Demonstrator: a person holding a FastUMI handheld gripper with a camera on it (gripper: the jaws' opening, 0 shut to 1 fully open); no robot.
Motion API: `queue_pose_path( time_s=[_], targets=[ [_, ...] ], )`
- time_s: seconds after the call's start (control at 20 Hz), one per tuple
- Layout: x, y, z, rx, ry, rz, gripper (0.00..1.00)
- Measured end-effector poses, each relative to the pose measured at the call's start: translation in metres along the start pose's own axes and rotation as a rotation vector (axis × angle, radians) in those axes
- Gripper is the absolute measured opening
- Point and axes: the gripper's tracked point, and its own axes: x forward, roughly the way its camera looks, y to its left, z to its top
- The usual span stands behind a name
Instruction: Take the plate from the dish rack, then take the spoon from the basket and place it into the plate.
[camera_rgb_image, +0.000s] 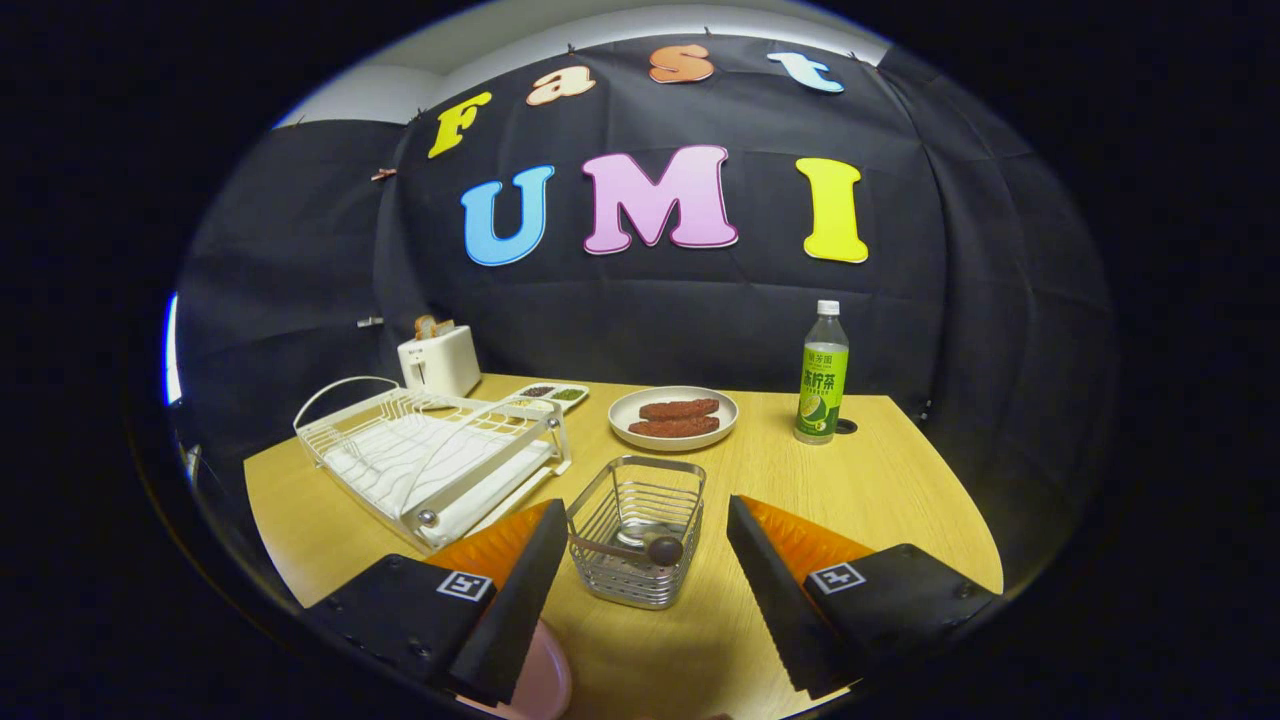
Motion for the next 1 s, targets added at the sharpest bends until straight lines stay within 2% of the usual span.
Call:
queue_pose_path(
  time_s=[0.1, 0.2, 0.35, 0.5, 0.55, 0.7, 0.85, 0.9, 1.0],
  targets=[
    [0.005, 0.005, 0.0, -0.022, -0.014, 0.01, 0.99],
    [0.008, 0.013, 0.001, -0.024, -0.022, 0.032, 0.91],
    [0.011, 0.021, 0.0, -0.035, -0.031, 0.058, 0.75],
    [0.013, 0.028, 0.001, -0.04, -0.034, 0.076, 0.64],
    [0.013, 0.029, 0.001, -0.049, -0.035, 0.077, 0.58],
    [0.014, 0.034, 0.003, -0.067, -0.032, 0.081, 0.46],
    [0.018, 0.034, 0.004, -0.062, -0.019, 0.071, 0.31],
    [0.019, 0.036, 0.004, -0.056, -0.012, 0.074, 0.28],
    [0.02, 0.03, 0.007, -0.059, -0.01, 0.053, 0.29]
  ],
)
